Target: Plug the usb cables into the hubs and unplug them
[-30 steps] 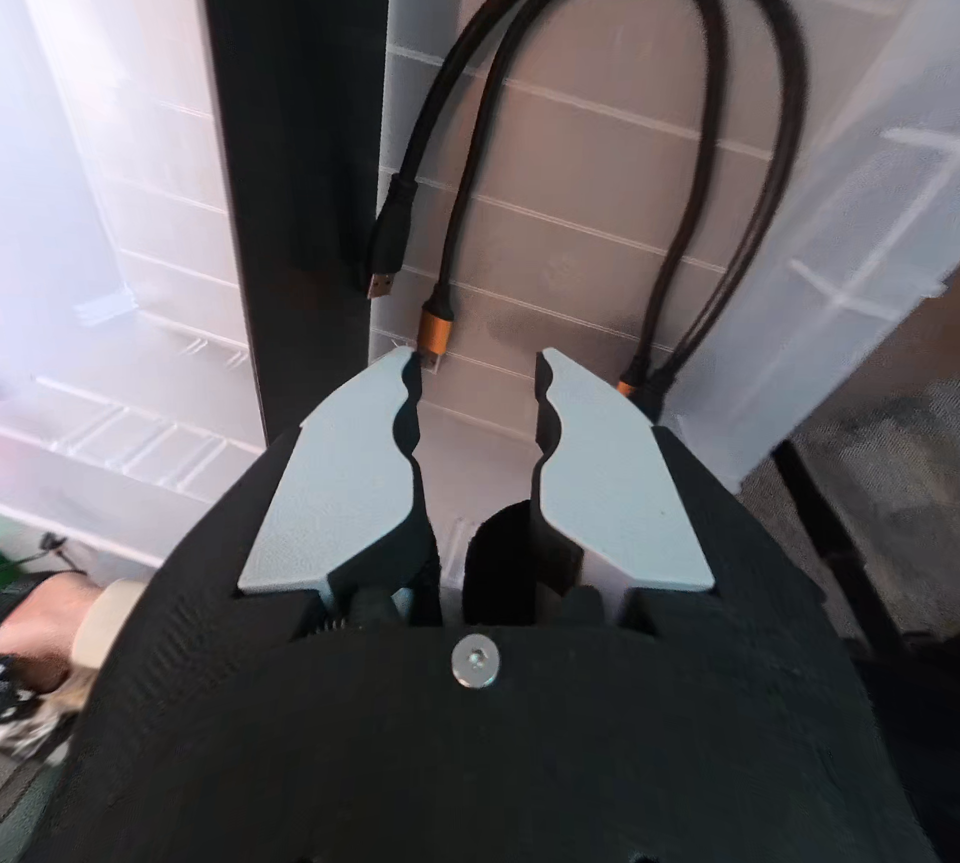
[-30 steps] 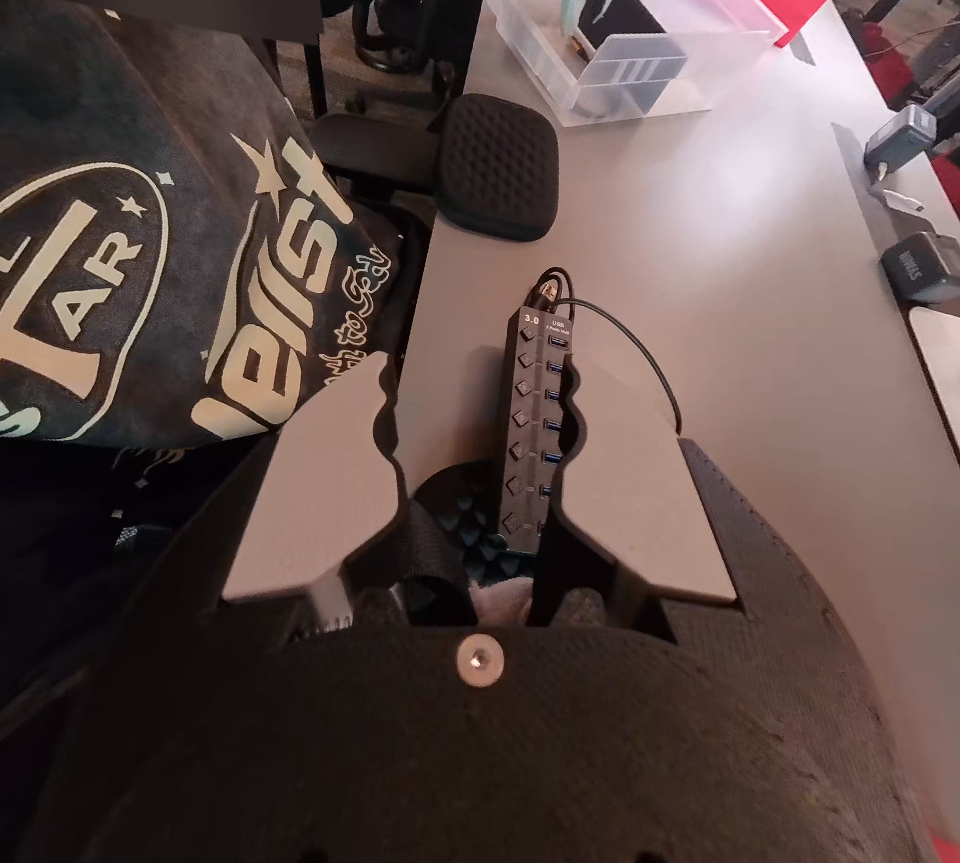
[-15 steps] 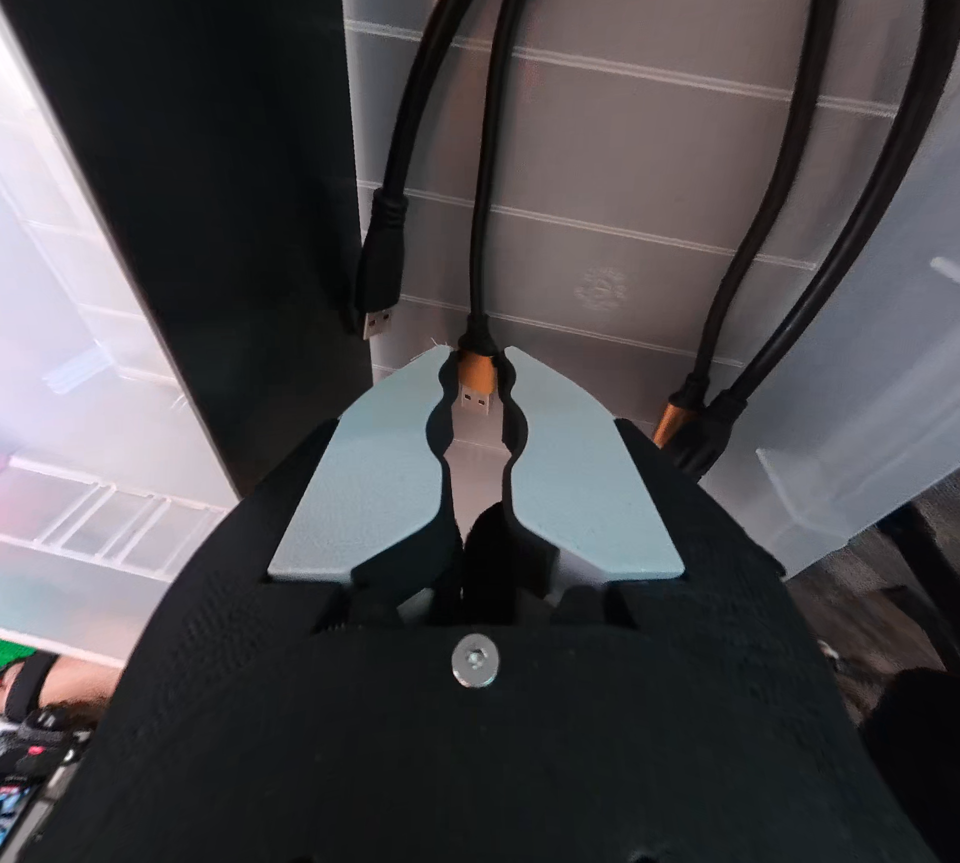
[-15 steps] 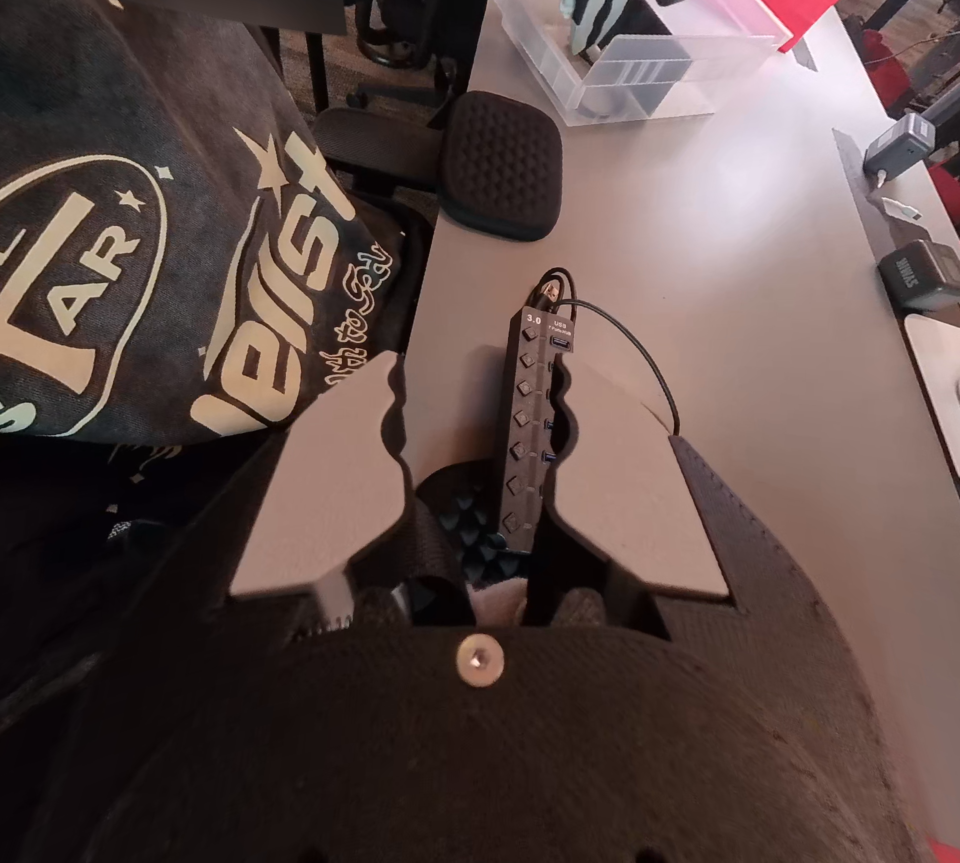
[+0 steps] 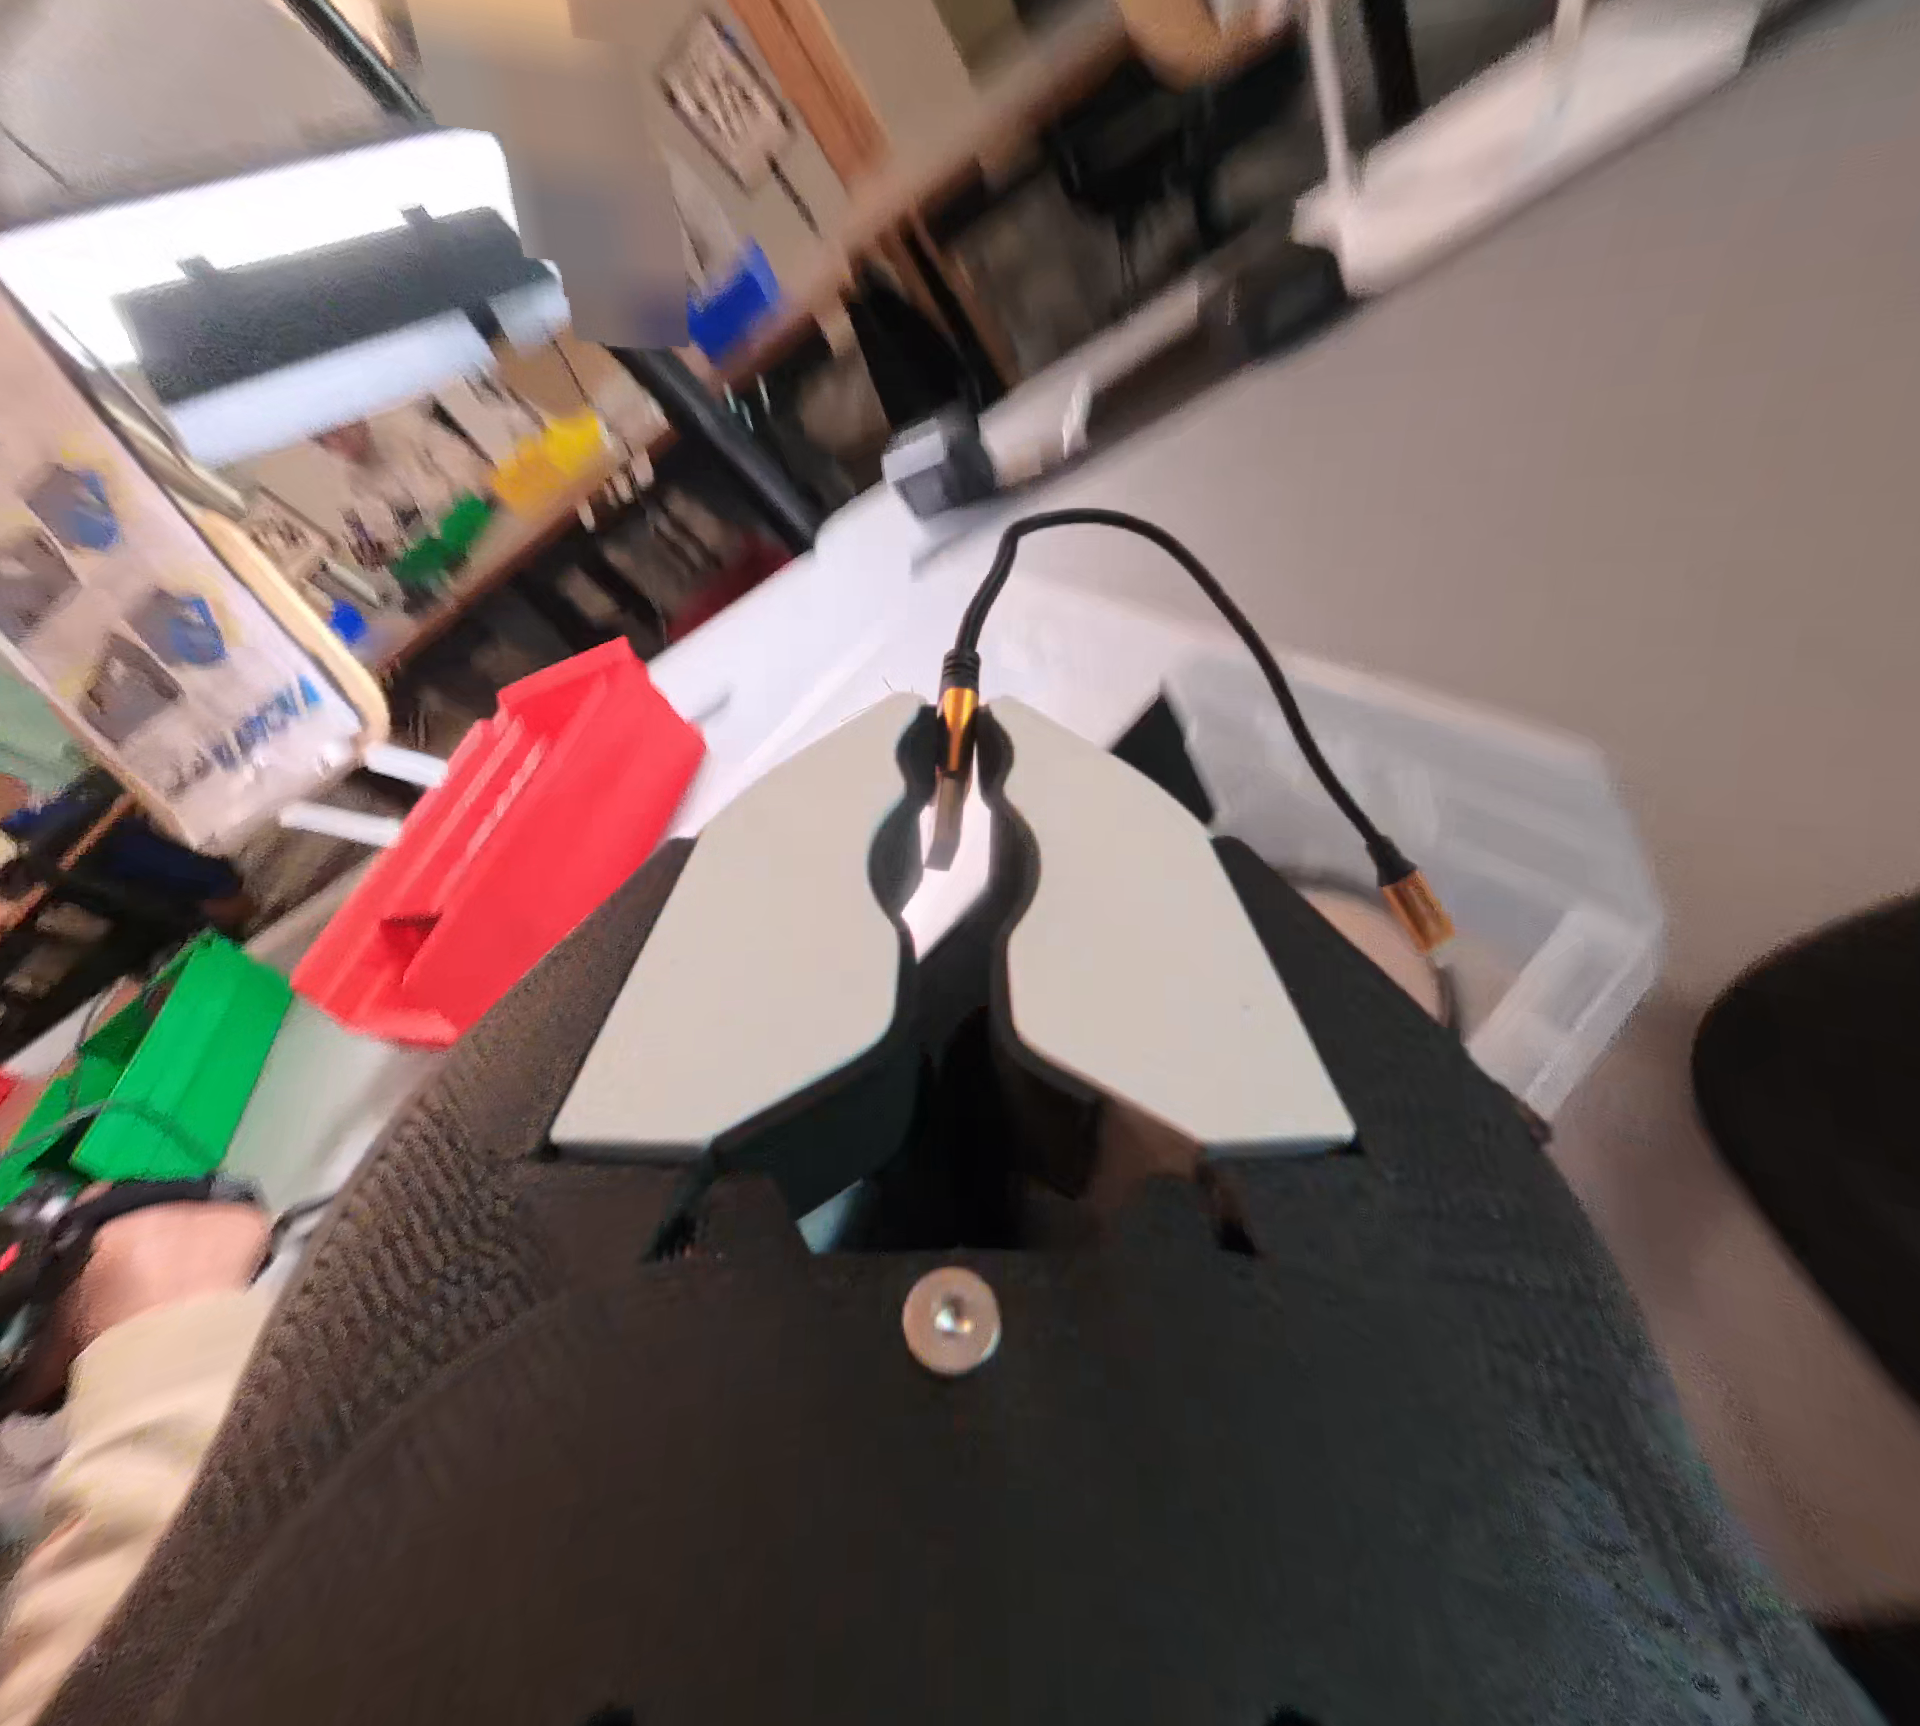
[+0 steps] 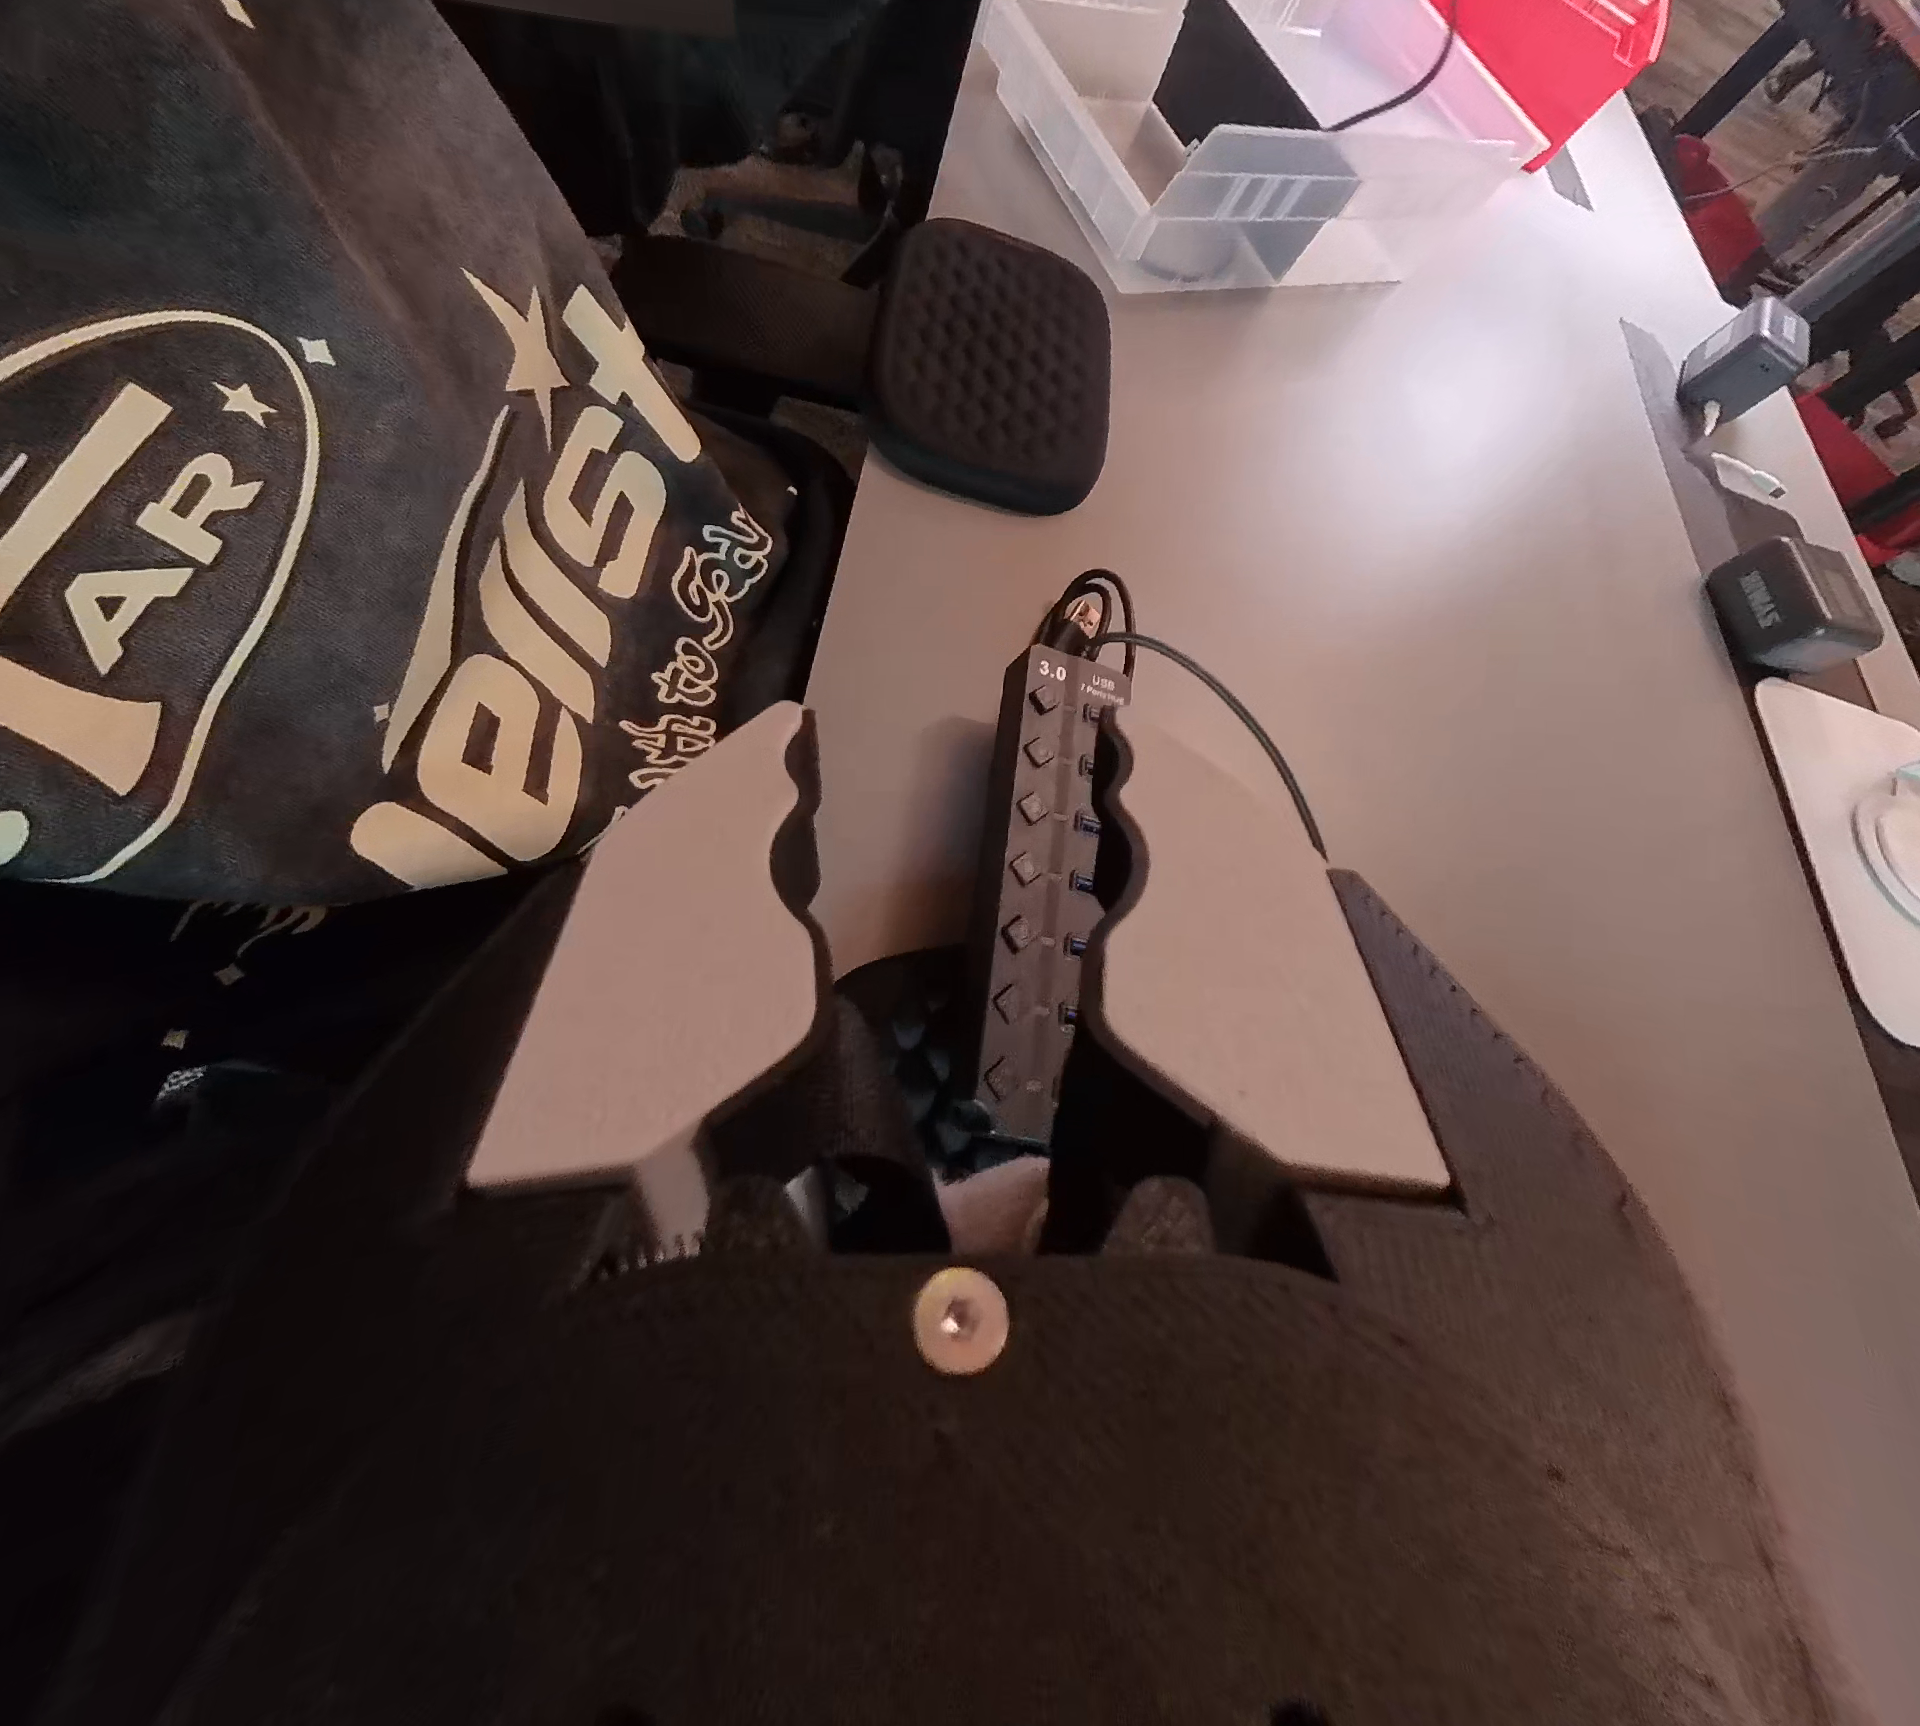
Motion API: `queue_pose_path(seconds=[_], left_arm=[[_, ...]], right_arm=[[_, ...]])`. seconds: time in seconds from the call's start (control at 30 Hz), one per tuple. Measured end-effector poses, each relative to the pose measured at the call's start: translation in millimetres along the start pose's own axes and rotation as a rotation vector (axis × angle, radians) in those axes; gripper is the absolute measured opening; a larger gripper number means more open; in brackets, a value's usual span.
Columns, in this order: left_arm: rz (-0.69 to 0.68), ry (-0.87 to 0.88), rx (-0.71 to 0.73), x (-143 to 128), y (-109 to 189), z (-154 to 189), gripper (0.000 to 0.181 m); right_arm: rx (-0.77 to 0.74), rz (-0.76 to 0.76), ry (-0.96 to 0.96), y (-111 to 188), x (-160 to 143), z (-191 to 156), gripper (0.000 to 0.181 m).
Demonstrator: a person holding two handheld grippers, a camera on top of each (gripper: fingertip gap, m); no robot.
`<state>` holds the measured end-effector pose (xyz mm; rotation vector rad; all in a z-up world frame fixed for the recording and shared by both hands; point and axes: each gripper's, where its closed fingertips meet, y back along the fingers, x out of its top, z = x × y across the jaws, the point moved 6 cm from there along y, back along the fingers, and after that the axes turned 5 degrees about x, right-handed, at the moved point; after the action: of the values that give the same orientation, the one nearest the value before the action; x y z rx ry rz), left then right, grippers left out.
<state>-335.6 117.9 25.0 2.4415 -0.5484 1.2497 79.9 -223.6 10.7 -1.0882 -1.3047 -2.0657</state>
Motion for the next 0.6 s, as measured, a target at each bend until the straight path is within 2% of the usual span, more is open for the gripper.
queue_pose_path(seconds=[0.13, 0.23, 0.4, 0.47, 0.53, 0.6], left_arm=[[0.392, 0.206, -0.009, 47, 22, 11, 0.007], [0.655, 0.415, -0.143, 80, 32, 29, 0.006], [0.975, 0.815, -0.535, 123, 34, 86, 0.006], [1.084, 0.996, -0.803, 141, 33, 116, 0.006], [1.150, 1.241, -1.071, 151, 31, 150, 0.007], [1.124, 1.498, -1.294, 154, 25, 189, 0.007]], right_arm=[[-0.019, 0.056, 0.030, -3, 9, 2, 0.051], [-0.046, 0.120, 0.067, -7, 23, 1, 0.051], [-0.093, 0.205, 0.112, -18, 45, -2, 0.051], [-0.149, 0.253, 0.119, -22, 53, 2, 0.050], [-0.219, 0.357, 0.116, -25, 61, 9, 0.049], [-0.295, 0.492, 0.050, -28, 67, 21, 0.044]])
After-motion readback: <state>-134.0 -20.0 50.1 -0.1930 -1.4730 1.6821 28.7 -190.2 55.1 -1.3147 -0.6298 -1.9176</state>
